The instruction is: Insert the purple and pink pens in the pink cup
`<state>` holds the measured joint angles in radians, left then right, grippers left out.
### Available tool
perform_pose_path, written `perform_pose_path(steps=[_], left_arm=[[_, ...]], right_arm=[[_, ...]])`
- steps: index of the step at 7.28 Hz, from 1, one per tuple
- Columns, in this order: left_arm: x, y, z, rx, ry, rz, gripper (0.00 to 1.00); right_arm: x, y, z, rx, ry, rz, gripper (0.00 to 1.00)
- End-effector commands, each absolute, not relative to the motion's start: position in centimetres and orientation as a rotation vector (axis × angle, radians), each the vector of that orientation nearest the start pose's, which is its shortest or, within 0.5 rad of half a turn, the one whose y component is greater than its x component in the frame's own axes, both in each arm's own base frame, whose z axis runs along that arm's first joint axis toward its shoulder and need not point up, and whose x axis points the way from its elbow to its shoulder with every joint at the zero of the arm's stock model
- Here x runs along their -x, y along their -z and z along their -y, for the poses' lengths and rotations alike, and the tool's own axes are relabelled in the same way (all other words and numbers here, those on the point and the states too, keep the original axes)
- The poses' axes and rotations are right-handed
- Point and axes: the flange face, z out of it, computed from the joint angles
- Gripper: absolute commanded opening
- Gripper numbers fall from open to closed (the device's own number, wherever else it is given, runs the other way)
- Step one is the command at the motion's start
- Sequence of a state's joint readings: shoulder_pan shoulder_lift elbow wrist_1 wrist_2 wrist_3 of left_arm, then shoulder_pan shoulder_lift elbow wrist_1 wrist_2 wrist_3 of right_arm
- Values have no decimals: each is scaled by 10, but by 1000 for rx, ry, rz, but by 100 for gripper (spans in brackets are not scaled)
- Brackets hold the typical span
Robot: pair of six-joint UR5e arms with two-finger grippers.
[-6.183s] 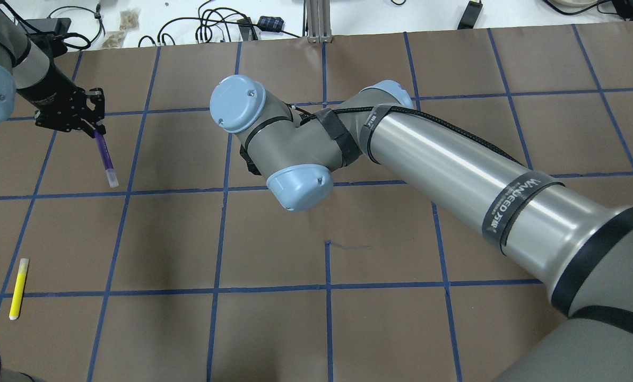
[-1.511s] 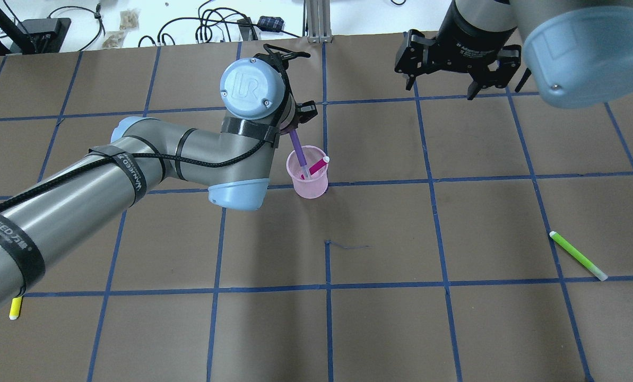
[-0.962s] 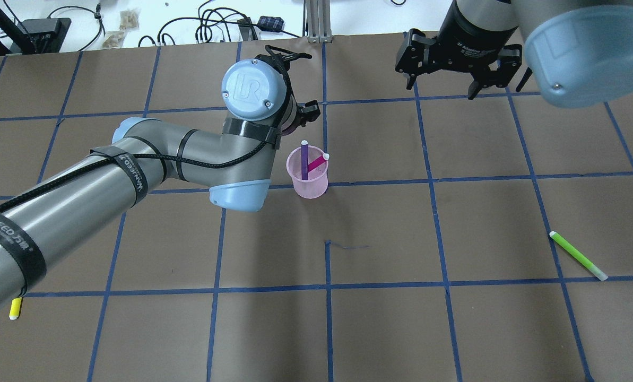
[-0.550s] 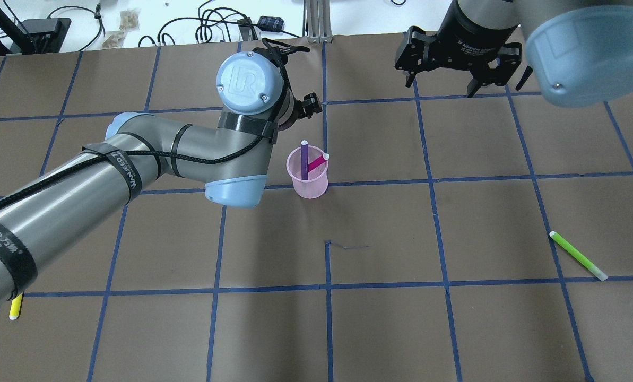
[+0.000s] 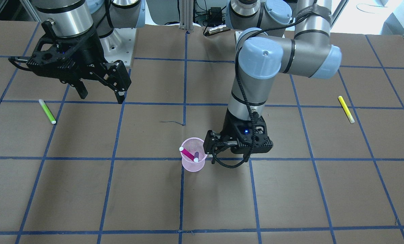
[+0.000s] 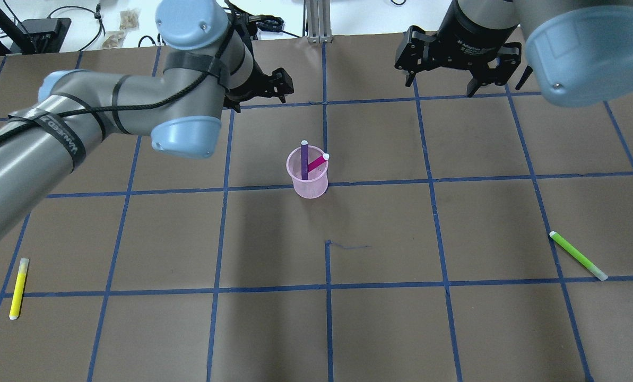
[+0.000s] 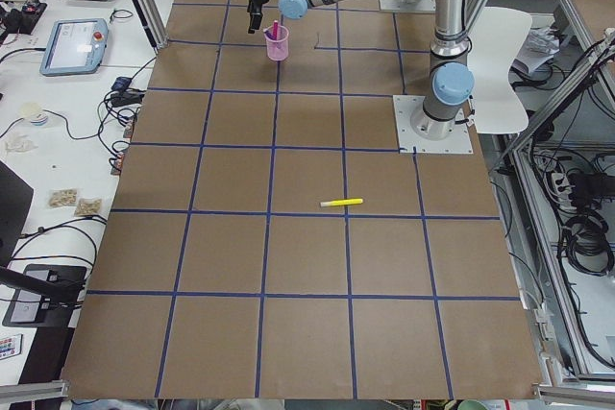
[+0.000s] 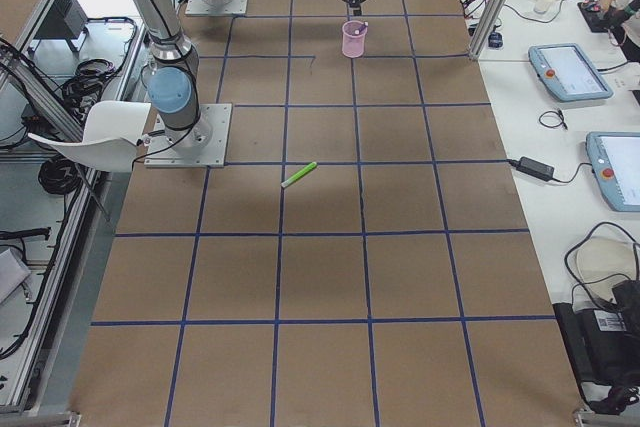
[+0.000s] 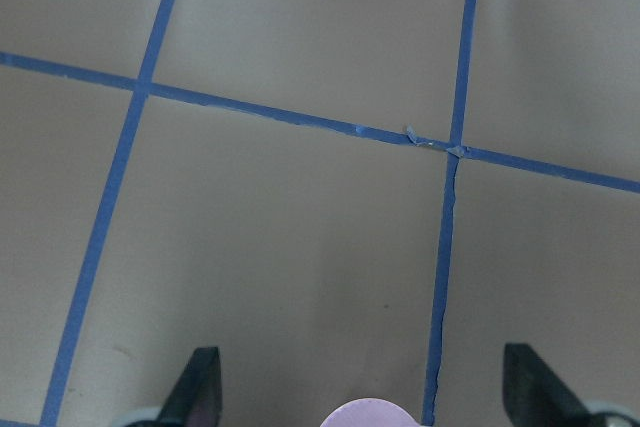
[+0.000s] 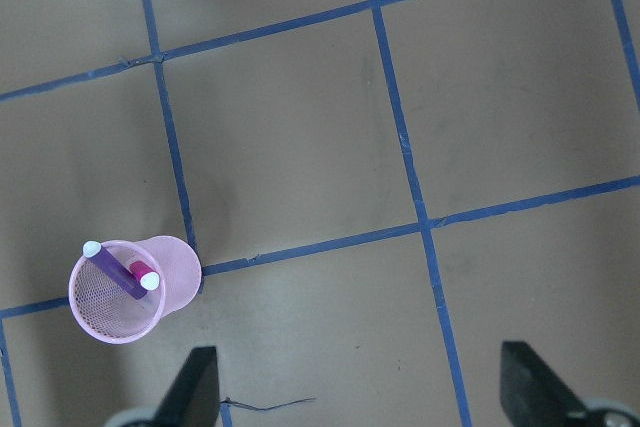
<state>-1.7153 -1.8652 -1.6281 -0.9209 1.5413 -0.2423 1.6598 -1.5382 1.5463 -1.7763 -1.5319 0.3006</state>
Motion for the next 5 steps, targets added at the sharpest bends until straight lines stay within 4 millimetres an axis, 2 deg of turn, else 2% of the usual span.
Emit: perform_pose_path(steps=[1,3,4,5], left_arm=[[164,-411,582,84,217,-3173,100],[124,-441,552,-63,76,-3167,100],[115,-451,538,-57,68,-3166,100],[114,-465,528,-55,90,-3166,100]], right_arm=[[-183,-506,509,-316,285,-3035,100],[-183,-507,508,-317,288,-3036,100],[-183,-507,508,-319,289,-3037,100],[-183,-506,508,-319,285,-3034,100]])
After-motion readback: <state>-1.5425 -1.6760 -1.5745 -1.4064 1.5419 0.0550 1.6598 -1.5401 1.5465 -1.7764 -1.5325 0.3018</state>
